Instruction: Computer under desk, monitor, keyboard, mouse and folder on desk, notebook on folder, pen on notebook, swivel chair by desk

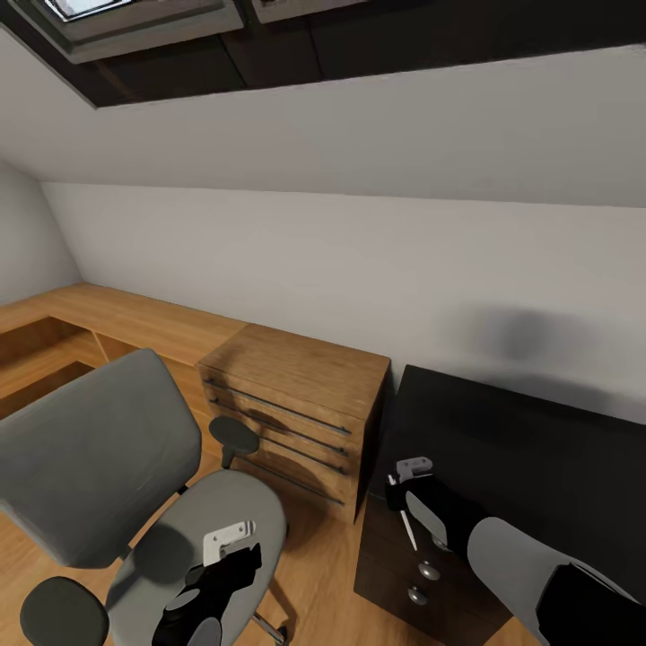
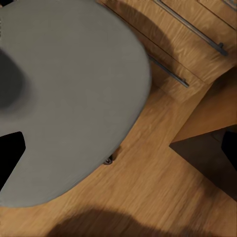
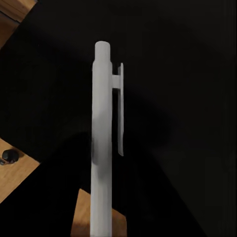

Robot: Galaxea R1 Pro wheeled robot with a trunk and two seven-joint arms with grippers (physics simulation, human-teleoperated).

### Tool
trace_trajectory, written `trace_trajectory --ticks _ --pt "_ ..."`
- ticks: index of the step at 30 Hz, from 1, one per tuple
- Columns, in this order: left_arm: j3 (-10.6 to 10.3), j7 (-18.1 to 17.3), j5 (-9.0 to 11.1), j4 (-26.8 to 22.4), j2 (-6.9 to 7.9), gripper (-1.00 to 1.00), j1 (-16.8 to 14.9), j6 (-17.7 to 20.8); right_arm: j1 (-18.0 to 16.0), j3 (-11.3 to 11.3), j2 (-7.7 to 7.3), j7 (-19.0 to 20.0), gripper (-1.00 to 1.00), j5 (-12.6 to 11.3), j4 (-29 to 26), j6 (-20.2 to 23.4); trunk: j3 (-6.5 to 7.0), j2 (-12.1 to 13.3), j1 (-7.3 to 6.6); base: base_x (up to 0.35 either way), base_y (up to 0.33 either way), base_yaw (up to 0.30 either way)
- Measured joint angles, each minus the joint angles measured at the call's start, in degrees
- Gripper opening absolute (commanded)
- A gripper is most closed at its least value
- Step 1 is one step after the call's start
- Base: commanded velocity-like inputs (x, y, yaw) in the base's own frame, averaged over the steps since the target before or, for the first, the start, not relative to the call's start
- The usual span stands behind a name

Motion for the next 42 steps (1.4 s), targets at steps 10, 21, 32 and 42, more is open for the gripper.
trace_trajectory --ticks 10,21,32,42 --pt "0.0 0.0 0.0 0.1 0.01 1.0 0.0 0.0 0.1 -10.5 -6.72 -0.1 -1.0 -2.2 -6.4 2.2 1.79 4.0 -2.16 -0.088 0.0 0.0" --pt "-4.8 0.3 -0.2 2.8 -0.04 1.0 0.0 0.0 0.1 -20.4 -13.92 -0.1 -1.0 -3.7 -10.5 4.5 3.77 8.4 -4.6 -0.172 -0.028 0.0" --pt "-5.4 0.3 -0.4 4.0 -0.08 1.0 0.0 0.0 0.1 -27.7 -15.75 -0.4 -1.0 -6.5 -11.0 7.4 5.75 12.9 -7.03 -0.004 -0.001 -0.008" --pt "-5.4 0.2 -0.4 3.9 -0.09 1.0 0.0 -0.1 0.1 -33.0 -16.73 -4.5 -1.0 -6.5 -11.0 7.1 7.56 16.9 -9.23 0.0 0.0 -0.035"
